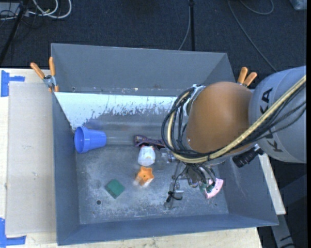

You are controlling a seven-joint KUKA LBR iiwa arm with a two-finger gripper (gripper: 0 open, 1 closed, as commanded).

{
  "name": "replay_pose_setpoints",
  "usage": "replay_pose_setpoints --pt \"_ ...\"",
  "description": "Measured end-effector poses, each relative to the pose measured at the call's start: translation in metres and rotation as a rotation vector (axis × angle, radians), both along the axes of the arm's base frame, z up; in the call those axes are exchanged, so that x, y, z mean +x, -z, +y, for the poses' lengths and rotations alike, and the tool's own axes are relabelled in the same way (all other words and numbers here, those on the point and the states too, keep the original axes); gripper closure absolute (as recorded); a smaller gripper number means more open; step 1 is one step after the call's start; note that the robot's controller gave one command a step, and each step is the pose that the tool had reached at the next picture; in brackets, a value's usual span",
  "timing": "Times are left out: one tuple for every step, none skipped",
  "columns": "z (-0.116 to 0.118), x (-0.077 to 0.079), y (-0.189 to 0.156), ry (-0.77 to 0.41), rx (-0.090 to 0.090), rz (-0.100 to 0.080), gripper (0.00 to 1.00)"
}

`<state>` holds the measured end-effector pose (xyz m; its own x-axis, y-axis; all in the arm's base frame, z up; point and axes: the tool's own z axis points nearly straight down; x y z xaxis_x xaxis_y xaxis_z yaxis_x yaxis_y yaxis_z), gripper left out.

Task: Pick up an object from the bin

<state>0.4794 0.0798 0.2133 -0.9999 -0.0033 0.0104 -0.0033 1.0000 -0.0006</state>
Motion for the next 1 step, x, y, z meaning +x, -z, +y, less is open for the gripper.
replay_pose_setpoints --pt "-0.0006 0.0014 -0.0043 0.004 0.001 -0.008 0.0"
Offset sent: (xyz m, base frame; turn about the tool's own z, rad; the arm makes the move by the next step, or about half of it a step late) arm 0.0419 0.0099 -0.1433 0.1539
